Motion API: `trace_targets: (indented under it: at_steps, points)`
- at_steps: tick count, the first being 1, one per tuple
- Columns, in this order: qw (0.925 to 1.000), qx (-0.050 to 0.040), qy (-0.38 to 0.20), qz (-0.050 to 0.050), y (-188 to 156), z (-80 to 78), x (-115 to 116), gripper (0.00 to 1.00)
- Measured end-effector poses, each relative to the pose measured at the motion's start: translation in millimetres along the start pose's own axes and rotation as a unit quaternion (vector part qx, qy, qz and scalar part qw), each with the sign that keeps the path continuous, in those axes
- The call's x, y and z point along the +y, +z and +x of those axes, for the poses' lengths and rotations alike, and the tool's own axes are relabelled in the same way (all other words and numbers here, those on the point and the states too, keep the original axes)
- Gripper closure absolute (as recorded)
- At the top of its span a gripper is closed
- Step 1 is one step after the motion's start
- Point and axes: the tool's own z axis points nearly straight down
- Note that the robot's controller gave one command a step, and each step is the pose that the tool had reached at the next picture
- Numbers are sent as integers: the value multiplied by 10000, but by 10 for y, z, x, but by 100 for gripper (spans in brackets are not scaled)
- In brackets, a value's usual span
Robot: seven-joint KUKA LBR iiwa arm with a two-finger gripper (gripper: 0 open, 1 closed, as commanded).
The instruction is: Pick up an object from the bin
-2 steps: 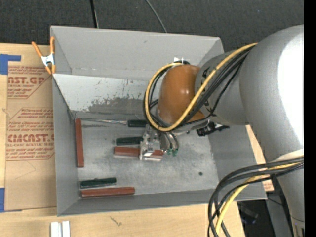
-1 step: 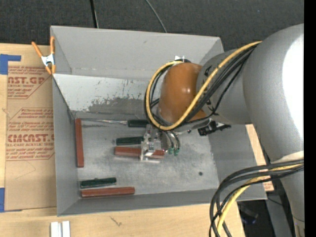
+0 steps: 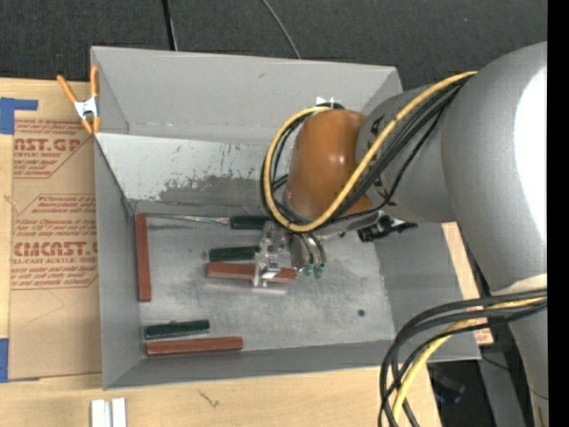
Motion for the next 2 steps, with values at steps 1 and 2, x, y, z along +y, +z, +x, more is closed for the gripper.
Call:
trace_targets:
  at_steps: [1, 2]
  points:
    - [10000, -1, -1, 0, -34, -2, 0, 100]
    - [10000, 3, -1, 0, -57, -1, 0, 100]
